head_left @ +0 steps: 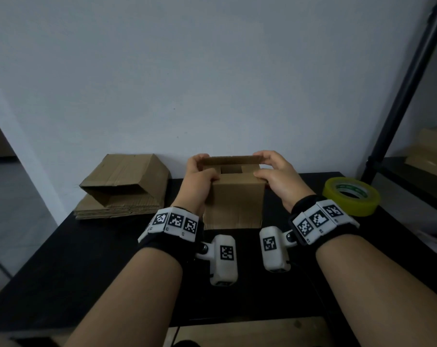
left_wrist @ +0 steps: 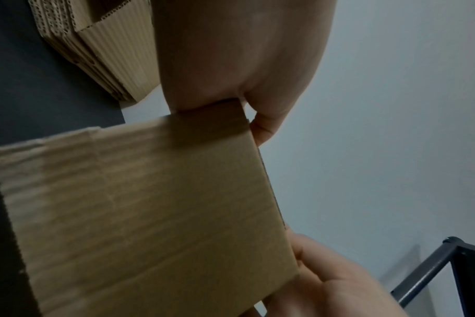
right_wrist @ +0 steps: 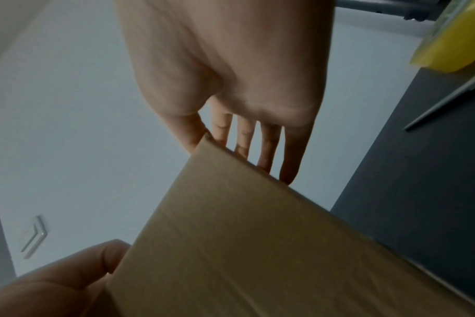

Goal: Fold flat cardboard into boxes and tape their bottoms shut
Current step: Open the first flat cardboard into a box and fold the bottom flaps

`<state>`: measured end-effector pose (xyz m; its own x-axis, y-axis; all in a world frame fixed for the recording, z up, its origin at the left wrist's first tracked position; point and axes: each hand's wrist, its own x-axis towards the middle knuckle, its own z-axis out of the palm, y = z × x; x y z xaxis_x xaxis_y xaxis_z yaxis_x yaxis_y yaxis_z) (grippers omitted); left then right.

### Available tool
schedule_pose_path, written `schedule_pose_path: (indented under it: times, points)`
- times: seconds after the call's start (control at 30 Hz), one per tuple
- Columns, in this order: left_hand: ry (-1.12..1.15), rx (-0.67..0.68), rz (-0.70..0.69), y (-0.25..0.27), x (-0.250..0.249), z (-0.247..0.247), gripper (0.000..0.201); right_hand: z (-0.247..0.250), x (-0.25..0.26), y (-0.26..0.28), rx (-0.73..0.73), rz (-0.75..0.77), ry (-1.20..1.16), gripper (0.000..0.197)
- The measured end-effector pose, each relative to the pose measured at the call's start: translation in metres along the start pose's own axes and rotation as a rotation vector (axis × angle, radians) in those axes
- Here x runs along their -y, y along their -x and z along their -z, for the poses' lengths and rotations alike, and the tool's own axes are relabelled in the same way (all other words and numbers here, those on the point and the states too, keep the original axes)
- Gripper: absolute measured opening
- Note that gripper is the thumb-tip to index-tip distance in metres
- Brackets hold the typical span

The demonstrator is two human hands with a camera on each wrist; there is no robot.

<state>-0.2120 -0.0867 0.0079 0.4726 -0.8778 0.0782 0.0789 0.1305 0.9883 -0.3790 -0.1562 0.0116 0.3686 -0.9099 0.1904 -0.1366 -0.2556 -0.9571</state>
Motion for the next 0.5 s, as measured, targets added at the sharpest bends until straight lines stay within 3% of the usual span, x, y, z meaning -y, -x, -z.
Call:
schedule_pose_path:
  times: [0.23, 0.33, 0.5]
  points:
    - [-0.218, -0.035, -0.052, -0.011, 0.007, -0.003, 0.026, -0.008, 0.002, 0.000, -0.069, 0.008, 0.089, 0.015]
    - [-0.319, -0.033, -0.101, -0.017, 0.008, -0.006, 0.012, -0.010, 0.002, -0.003, -0.122, 0.059, 0.157, 0.020]
    - [-0.529, -0.114, -0.207, -0.021, 0.010, -0.010, 0.022, -0.016, 0.008, -0.014, -0.124, 0.004, 0.264, 0.013]
